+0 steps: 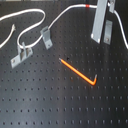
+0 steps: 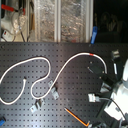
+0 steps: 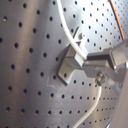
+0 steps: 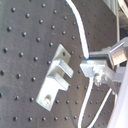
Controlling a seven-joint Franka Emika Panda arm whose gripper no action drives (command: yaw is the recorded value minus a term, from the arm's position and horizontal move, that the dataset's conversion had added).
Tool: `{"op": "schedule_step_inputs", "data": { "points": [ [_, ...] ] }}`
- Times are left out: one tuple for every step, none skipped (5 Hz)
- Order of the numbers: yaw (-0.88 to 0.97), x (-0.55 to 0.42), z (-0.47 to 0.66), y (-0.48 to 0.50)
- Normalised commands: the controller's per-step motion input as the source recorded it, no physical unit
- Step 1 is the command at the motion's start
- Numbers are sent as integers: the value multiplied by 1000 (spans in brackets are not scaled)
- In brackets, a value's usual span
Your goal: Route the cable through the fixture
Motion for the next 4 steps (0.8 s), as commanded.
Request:
{"op": "schedule_step_inputs", "data": {
  "points": [
    [-571, -296, 59, 74],
    [-648, -205, 100, 117],
    [0, 0, 14, 0],
    [66, -199, 176, 119]
  ]
}}
